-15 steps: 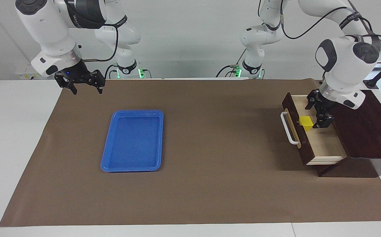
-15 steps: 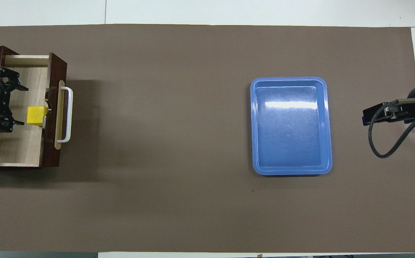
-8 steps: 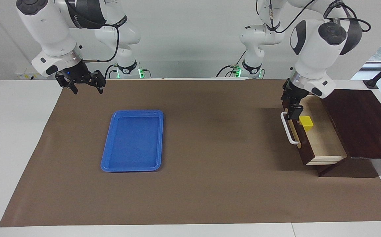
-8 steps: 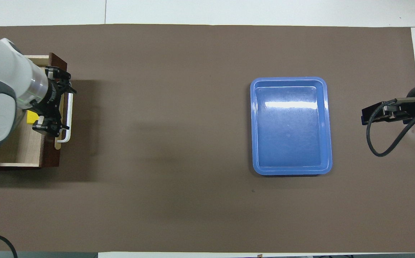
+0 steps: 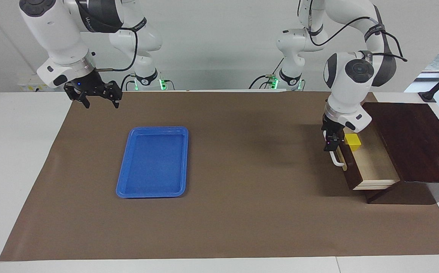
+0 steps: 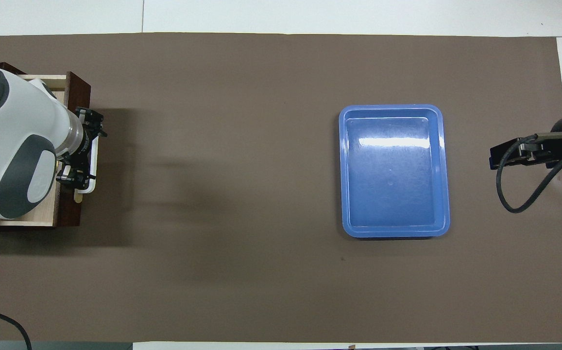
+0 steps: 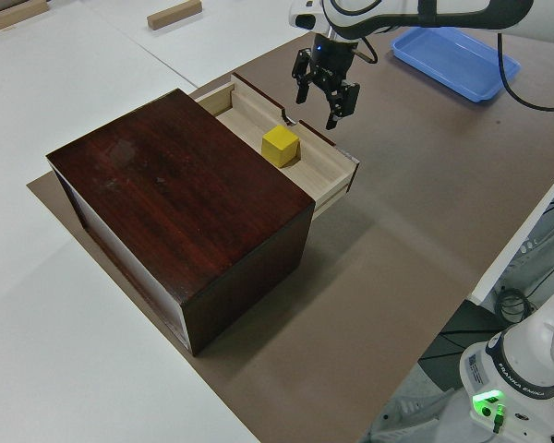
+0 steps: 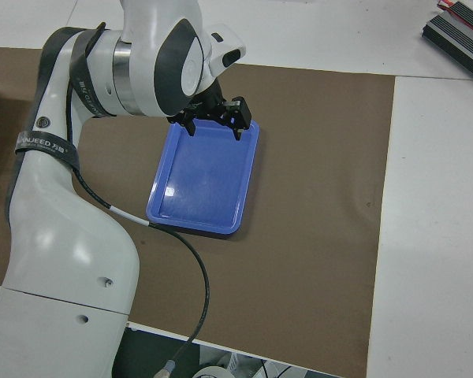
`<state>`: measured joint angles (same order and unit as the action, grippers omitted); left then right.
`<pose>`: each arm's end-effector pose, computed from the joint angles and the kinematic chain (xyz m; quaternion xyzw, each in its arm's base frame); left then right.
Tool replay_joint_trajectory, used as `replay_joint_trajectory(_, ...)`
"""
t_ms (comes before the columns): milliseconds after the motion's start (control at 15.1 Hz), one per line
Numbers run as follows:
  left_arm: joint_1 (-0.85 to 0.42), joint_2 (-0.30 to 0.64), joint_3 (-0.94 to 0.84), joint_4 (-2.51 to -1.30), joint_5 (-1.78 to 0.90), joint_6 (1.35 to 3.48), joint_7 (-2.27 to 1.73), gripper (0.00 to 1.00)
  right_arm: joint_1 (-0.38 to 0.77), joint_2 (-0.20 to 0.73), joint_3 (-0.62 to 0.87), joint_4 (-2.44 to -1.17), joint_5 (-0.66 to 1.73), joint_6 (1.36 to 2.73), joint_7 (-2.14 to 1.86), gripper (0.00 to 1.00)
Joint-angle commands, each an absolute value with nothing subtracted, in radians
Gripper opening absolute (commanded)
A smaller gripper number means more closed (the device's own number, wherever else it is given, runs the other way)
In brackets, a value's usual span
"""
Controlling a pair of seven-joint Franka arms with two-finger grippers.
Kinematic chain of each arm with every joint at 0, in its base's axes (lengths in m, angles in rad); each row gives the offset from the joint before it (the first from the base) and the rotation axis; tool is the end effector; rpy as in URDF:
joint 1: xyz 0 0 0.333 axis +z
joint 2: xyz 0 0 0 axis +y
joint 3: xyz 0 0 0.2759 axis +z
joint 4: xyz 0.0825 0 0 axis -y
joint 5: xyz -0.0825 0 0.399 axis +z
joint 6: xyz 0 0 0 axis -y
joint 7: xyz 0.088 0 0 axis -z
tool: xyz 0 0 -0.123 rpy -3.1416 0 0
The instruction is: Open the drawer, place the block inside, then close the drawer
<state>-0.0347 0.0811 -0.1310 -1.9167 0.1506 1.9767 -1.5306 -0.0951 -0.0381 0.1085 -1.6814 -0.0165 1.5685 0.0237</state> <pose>0.5817 -0.0845 0.3874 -0.7931 -0.6056 -0.0410 0.0495 0.5544 0.0062 0.5359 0.9992 -0.0050 -0.0373 0.0110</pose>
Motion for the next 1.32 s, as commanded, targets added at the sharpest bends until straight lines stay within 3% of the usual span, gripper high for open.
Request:
replay_joint_trajectory(0,0.018,0.066,-0.133,-1.939,0.167,2.016,-1.451,1.00,-0.109,-0.046,0.110,-1.683,-0.003,1.569,0.038,1.00)
replay_joint_trajectory(793,0.208,0.100,-0.129,-1.850,0.224,2.022,-1.180,1.00,-0.107,-0.046,0.110,-1.683,-0.003,1.569,0.038,1.00)
replay_joint_trajectory(1256,0.193,0.080,-0.140,-1.786,0.212,1.965,-1.144,1.00,-0.107,-0.048,0.110,-1.683,-0.003,1.569,0.038,1.00)
